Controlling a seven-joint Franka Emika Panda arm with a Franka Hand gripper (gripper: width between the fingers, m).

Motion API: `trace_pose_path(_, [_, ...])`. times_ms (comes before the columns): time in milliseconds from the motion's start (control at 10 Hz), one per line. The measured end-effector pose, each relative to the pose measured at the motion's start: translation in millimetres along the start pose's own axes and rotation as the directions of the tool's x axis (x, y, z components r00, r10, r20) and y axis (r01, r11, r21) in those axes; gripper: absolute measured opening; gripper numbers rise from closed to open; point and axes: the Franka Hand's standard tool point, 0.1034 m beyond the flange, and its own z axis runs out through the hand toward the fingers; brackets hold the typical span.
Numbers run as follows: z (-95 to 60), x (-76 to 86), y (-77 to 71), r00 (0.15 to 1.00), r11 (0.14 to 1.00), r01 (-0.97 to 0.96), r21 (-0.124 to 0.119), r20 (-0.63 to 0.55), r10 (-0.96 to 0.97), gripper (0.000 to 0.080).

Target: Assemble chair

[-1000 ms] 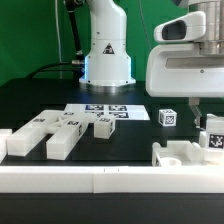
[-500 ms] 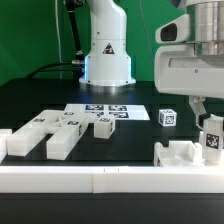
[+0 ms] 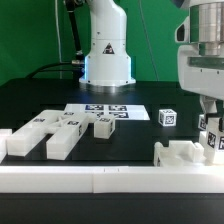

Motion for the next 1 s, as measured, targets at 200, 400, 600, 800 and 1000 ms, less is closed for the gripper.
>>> trace_pose_path(200, [0.1,0.0,0.0,1.000,1.000,-0.015,0.000,0.002,0.015,0.0289])
trace_pose_path(400, [0.1,-0.1,0.0,1.000,1.000,0.009,0.001,0.003,-0.009,0.0572])
trace_pose_path(600, [0.0,-0.3,-0.1,0.979,0.979,0.205,0.000,0.001,-0.205,0.0626])
trace_pose_path(800, [-0.4,-1.9,-0.5,0.909,0.909,0.416,-0.001,-0.001,-0.416,0.0648])
trace_pose_path(1000, [0.6,-2.1,-0.4,0.799,0.799,0.601,-0.003,0.000,-0.601,0.0649])
